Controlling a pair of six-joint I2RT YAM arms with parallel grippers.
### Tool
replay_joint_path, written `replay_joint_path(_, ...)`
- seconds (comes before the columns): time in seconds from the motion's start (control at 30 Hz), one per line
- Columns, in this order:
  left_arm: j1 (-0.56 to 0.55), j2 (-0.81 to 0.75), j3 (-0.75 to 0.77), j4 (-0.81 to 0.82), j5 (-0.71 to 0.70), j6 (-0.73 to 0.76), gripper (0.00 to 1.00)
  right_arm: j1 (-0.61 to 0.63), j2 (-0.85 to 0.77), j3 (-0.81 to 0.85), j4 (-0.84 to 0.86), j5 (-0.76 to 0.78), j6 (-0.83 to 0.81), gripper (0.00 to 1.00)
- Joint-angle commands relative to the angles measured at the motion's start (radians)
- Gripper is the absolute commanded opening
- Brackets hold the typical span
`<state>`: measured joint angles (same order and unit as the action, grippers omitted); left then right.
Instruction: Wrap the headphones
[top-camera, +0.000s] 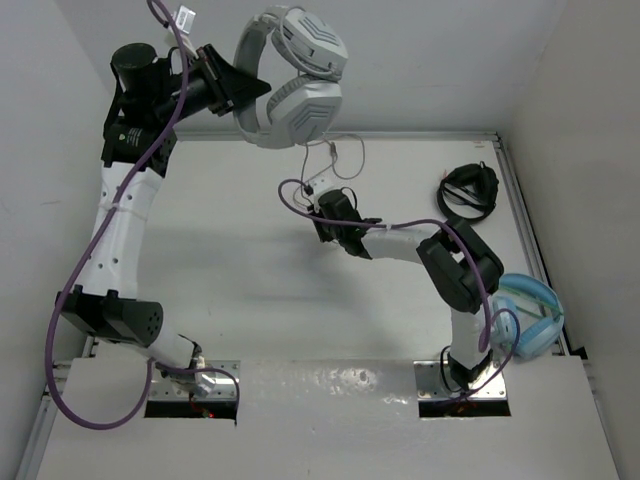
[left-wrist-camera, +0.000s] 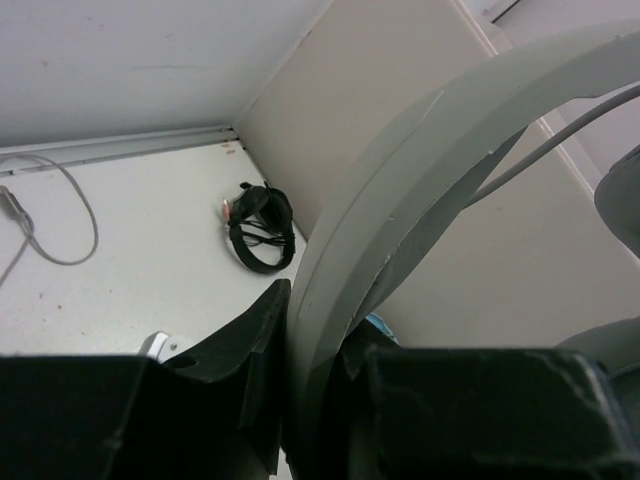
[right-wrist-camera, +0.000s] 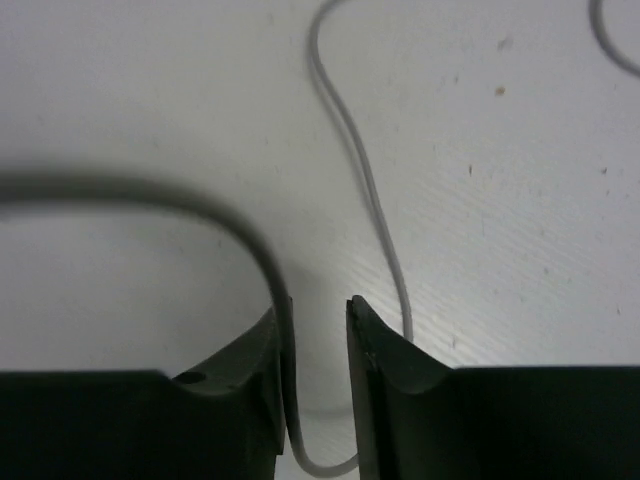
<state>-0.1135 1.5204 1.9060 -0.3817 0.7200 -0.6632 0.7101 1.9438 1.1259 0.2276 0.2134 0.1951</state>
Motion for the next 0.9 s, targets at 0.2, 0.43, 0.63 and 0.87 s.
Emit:
replay_joint_path(0.2,0.02,0.009,0.041,0.09,-0.034,-0.09,0.0,0.026,-0.036,-0.038,0.081,0.012,0.029,0.0)
replay_joint_path(0.43,0.115,0.084,0.045,-0.049,-0.216,-0.063,0.0,0.158,-0.101,0.035,-0.184,-0.129,-0.097,0.0)
replay_joint_path(0.63,0.178,0.198,0.116,-0.094,-0.436,0.028,0.0,0.383,-0.068,0.164,-0.378,-0.295,-0.174,0.0)
replay_joint_path(0.87,0.192,0.29,0.105,-0.062,-0.619,0.186,0.0,0.48,0.0,0.419,-0.606,-0.339,-0.213,0.0)
